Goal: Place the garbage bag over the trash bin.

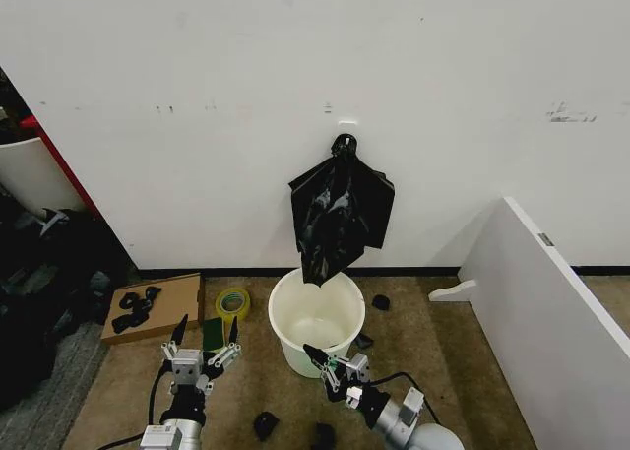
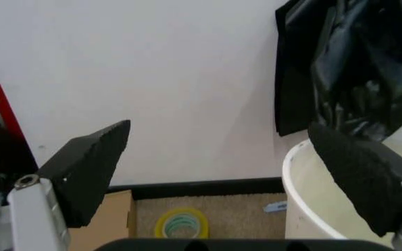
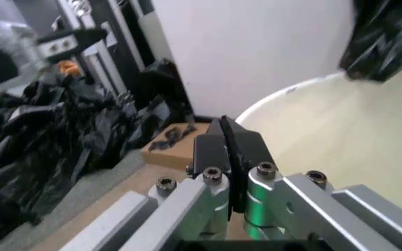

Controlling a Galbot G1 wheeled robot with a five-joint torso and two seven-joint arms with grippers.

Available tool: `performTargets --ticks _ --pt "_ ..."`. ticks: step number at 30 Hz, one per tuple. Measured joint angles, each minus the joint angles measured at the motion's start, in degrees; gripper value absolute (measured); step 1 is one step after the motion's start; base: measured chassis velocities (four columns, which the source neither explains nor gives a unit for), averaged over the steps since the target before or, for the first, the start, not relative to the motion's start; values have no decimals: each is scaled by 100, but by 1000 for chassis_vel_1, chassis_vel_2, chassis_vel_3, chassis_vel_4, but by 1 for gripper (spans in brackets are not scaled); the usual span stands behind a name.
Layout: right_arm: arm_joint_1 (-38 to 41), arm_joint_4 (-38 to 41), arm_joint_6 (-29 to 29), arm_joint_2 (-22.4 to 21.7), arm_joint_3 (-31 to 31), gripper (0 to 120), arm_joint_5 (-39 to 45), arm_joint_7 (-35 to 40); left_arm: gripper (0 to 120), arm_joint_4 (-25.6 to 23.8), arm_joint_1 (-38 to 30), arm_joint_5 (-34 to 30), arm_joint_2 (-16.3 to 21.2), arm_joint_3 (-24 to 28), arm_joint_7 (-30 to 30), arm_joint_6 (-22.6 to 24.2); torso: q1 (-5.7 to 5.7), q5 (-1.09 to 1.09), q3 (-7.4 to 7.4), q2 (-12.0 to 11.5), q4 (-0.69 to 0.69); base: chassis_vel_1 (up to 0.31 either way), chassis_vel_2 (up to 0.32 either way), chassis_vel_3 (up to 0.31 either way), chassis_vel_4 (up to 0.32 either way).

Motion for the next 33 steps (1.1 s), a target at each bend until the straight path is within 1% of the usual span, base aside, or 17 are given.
performTargets --ticks 3,6,8,9,11,13,15,16,19,21,23,25,26,27,30,32,33 --pt "41 49 -39 40 85 0 40 81 100 -39 -34 -6 108 36 16 44 0 0 0 0 0 0 0 0 0" --pt "71 175 -111 89 278 0 106 226 100 -109 -193 -90 487 121 73 198 0 0 0 0 0 0 0 0 0" --pt "62 327 -176 116 409 7 122 397 100 -151 -347 -238 821 163 102 326 0 -1 0 0 -1 0 0 0 0" --pt "62 327 -176 116 409 7 122 397 100 -151 -347 -238 821 163 102 326 0 -1 0 0 -1 0 0 0 0" --pt "92 568 -307 148 500 17 41 757 100 -198 -525 -425 1239 159 123 450 0 -2 0 0 -4 0 0 0 0" --pt "205 833 -471 158 544 25 -166 1097 100 -224 -736 -640 1620 125 133 547 0 2 0 0 3 0 0 0 0" --pt "287 1012 -598 124 626 33 -353 1304 100 -173 -1125 -923 1977 159 158 657 0 -1 0 0 2 0 0 0 0" --pt "287 1012 -598 124 626 33 -353 1304 100 -173 -1125 -923 1977 159 158 657 0 -1 0 0 2 0 0 0 0" --pt "395 1128 -729 35 742 47 -412 1470 100 50 -1937 -1554 2487 381 304 805 0 -1 0 0 -2 0 0 0 0" --pt "414 1129 -755 6 813 57 -411 1495 100 299 -2540 -2002 2812 683 590 851 0 -1 0 0 -2 0 0 0 0" --pt "409 1132 -757 3 843 60 -411 1496 100 424 -2792 -2167 2934 853 704 852 0 -1 0 0 -1 0 0 0 0" --pt "364 1157 -760 21 905 68 -409 1494 100 793 -3566 -2506 3175 1522 932 852 0 -1 1 0 3 0 0 0 0" --pt "336 1176 -760 45 924 73 -410 1492 100 986 -4022 -2634 3254 1886 1031 851 1 -3 1 0 -1 0 0 0 0" --pt "317 1190 -761 74 938 77 -413 1490 100 1179 -4426 -2729 3310 2210 1087 854 0 -2 0 0 -5 0 0 0 0" --pt "303 1199 -761 139 952 89 -429 1476 100 1816 -5541 -3063 3374 3120 1187 900 1 -2 1 -1 -4 0 0 0 0" --pt "306 1200 -761 144 951 90 -431 1473 100 1867 -5630 -3100 3371 3188 1192 905 1 -2 1 0 -3 0 0 0 0" --pt "316 1200 -761 160 950 96 -433 1452 100 2144 -6035 -3268 3319 3510 1214 928 0 1 0 0 1 0 0 0 0"
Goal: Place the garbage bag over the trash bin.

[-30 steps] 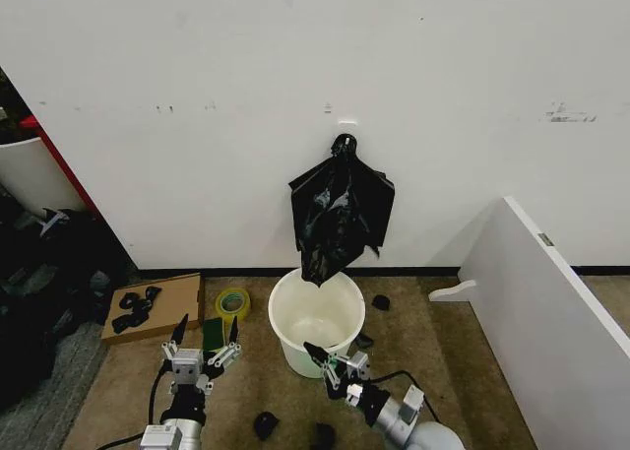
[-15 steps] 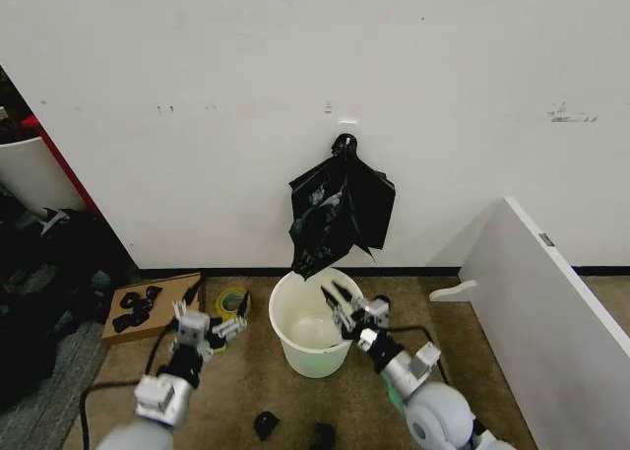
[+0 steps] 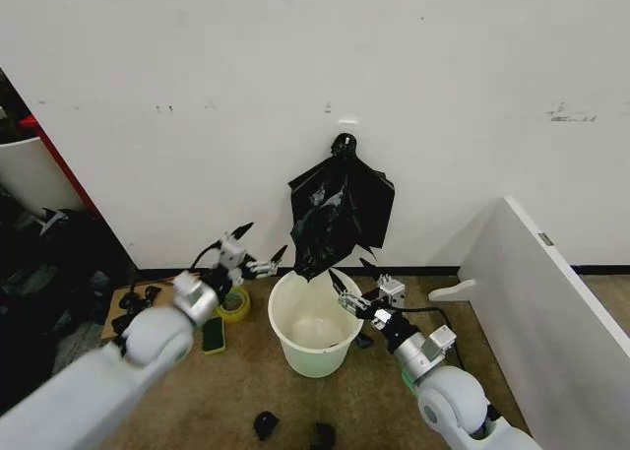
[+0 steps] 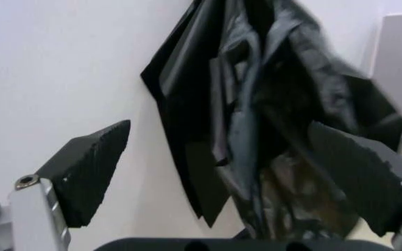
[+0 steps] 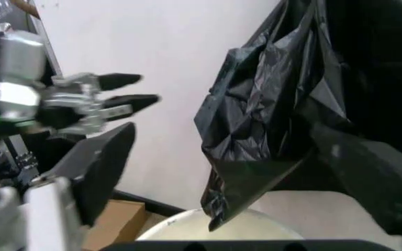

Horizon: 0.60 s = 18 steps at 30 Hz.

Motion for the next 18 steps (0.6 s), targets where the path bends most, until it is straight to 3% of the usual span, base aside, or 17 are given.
performTargets --ticks 4,8,15,18 --pt "-70 13 9 20 54 100 0 -30 99 625 -734 -61 -266 720 19 14 -1 -1 0 0 -2 0 0 0 0" --pt "-132 58 16 35 116 100 0 -44 95 952 -1004 -2 -460 1149 48 -48 -1 -1 0 0 -2 0 0 0 0" --pt "-149 142 7 58 150 100 14 -41 84 1237 -1197 60 -609 1465 73 -81 -1 -1 0 0 -1 0 0 0 0" --pt "-159 166 1 60 151 100 16 -39 64 1363 -1264 86 -655 1528 55 -108 -1 -1 0 0 -2 0 0 0 0"
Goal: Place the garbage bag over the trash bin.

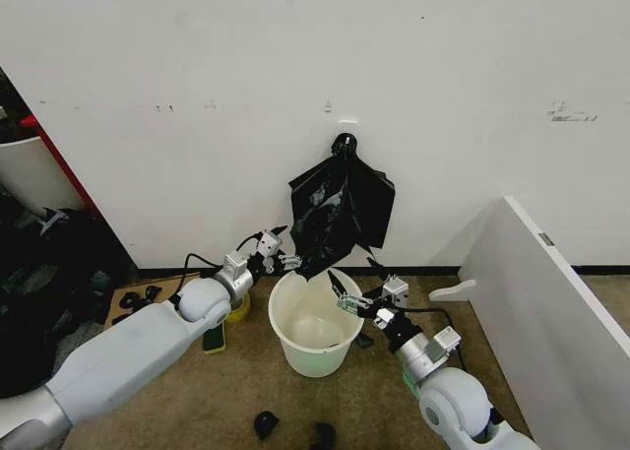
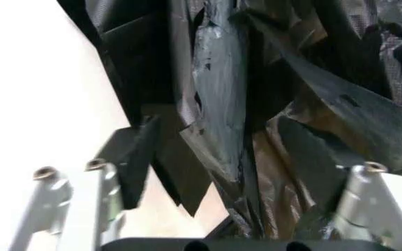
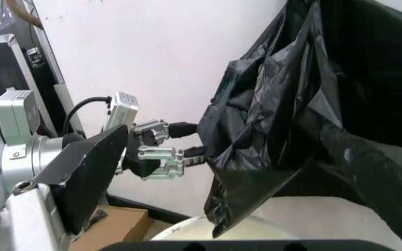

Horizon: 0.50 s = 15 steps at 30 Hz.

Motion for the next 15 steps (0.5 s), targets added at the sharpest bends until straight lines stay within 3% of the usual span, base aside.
performTargets --ticks 15 --pt "-10 56 -40 -40 -23 100 17 22 11 238 24 63 -247 -120 -104 -135 0 1 0 1 0 0 0 0 0"
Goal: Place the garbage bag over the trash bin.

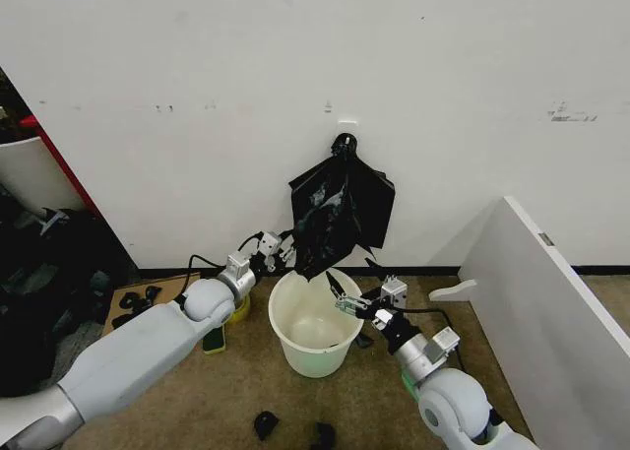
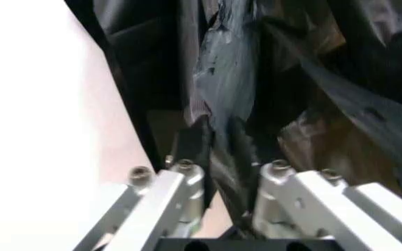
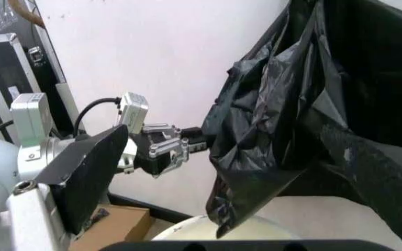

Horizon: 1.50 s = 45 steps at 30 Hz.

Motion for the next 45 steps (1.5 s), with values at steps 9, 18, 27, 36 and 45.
performTargets --ticks 9,18,27,36,45 --pt "58 251 -267 -107 -97 100 91 140 0 -605 425 -105 133 -488 -170 -13 0 0 0 0 0 0 0 0 0" --pt "396 379 -644 -422 -425 100 200 330 0 -1353 958 -152 366 -1028 -294 10 0 0 -1 0 1 0 0 0 0" --pt "1563 89 -1206 -749 -1185 100 139 634 0 -1847 1465 -162 526 -1472 -351 97 0 0 0 0 1 0 0 0 0" --pt "2738 -456 -1682 -682 -2043 100 327 890 0 -1956 1591 -153 542 -1614 -370 146 0 -1 0 0 0 0 0 0 0" --pt "3371 -1070 -1816 -603 -2328 93 440 969 0 -1998 1662 -145 608 -1700 -336 139 0 -1 0 0 0 0 0 0 0"
